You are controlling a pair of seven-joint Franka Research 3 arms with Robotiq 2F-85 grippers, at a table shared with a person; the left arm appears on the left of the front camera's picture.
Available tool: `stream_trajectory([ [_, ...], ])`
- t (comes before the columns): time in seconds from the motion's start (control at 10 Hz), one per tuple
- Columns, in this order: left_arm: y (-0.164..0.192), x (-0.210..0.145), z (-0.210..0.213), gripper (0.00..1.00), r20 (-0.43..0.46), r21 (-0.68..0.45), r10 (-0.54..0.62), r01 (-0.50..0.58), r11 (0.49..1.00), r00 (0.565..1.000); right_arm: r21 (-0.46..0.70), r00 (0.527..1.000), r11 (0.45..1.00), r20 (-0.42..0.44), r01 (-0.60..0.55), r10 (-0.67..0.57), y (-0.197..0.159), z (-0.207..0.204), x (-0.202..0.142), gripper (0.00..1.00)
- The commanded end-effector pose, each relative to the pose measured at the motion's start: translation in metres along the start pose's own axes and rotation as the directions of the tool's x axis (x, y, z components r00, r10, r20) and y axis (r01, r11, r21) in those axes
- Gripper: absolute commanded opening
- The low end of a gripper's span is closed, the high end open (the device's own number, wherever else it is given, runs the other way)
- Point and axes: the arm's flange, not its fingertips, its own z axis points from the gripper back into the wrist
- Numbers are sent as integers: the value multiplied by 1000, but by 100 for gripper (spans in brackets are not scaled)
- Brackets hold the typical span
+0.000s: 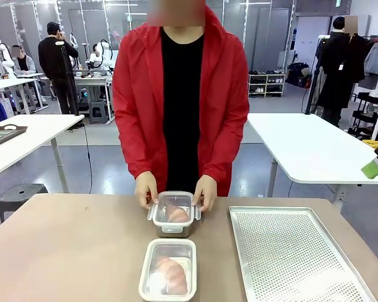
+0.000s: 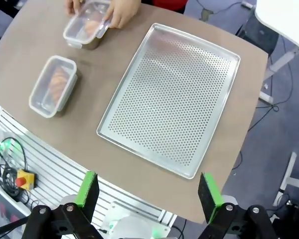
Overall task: Place the bread into the airtight container.
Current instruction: Pick up a Butter Roll and place it into an empty Airtight Container.
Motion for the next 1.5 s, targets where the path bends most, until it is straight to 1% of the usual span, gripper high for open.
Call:
stream_trajectory([
  [0.0, -1, 0, 1, 100, 2, -19, -15, 16, 1000, 1000, -7, 1000, 1000, -10, -5, 5, 0, 2, 5, 100],
  [1.4, -1, 0, 1, 100, 2, -19, -15, 16, 1000, 1000, -7, 1000, 1000, -10, -5, 5, 0, 2, 5, 100],
])
